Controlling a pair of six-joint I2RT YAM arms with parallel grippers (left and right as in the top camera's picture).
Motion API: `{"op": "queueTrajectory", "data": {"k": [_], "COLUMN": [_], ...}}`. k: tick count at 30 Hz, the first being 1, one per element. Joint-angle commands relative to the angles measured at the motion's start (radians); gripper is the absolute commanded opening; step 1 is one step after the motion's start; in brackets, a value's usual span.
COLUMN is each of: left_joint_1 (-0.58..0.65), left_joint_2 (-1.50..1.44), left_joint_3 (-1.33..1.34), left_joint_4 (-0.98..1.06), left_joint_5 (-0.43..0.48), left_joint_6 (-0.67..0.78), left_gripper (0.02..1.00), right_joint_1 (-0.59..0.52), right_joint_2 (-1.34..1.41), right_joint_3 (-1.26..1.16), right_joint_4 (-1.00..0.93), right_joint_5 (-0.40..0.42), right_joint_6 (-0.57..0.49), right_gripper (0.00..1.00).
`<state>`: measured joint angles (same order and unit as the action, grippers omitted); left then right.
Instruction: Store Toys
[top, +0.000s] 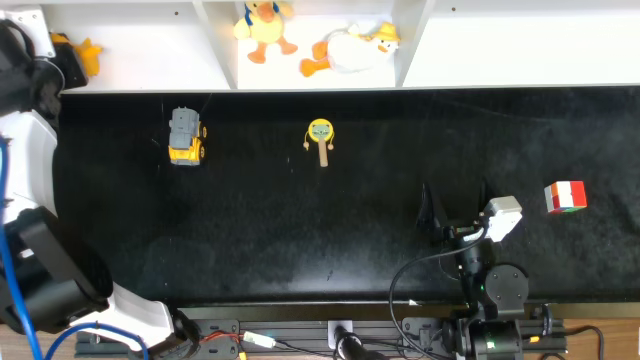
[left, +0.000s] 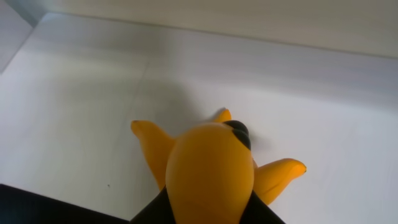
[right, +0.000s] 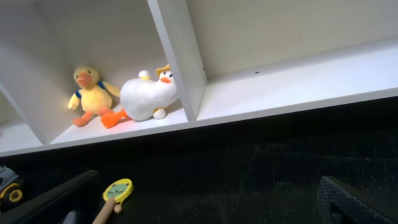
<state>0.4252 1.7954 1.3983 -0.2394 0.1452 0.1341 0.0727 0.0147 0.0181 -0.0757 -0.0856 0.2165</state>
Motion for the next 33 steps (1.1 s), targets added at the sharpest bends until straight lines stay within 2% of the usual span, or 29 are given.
{"op": "queueTrajectory", "data": {"k": [1, 5, 10, 21, 29, 31, 33], "left_joint_1": [-0.006, -0.006, -0.006, -0.006, -0.006, -0.006, -0.006], "left_joint_2": [0.032, 0.034, 0.048, 0.058, 0.058, 0.058, 0.058], "left_joint_3": [-0.041, -0.041, -0.041, -0.041, -0.041, -0.041, -0.041], "left_joint_4": [-0.003, 0.011, 0.058, 0.143, 0.167, 0.167, 0.172], "left_joint_5": [-0.005, -0.004, -0.005, 0.002, 0.020, 0.031, 0.051], "left_joint_6": [0.022, 0.021, 0.021, 0.008, -0.013, -0.013, -0.013], "left_gripper": [0.132, 0.283, 0.413, 0.507, 0.610, 0.660, 0.781], "right_joint_1": [0.006, 0.006, 0.006, 0.006, 0.006, 0.006, 0.006], "right_joint_2": [-0.010, -0.010, -0.010, -0.010, -0.010, -0.010, -0.010], "right_joint_3": [-0.013, -0.013, -0.013, -0.013, -0.013, -0.013, -0.013], "right_joint_4": [0.004, 0.004, 0.004, 0.004, 0.004, 0.004, 0.004], "right_joint_5": [0.008, 0.008, 0.008, 0.008, 0.008, 0.008, 0.008], "right_joint_6": [0.008, 0.008, 0.008, 0.008, 0.008, 0.008, 0.008], "right_gripper": [0.996, 0.998, 0.996, 0.996, 0.996, 0.993, 0.996]}}
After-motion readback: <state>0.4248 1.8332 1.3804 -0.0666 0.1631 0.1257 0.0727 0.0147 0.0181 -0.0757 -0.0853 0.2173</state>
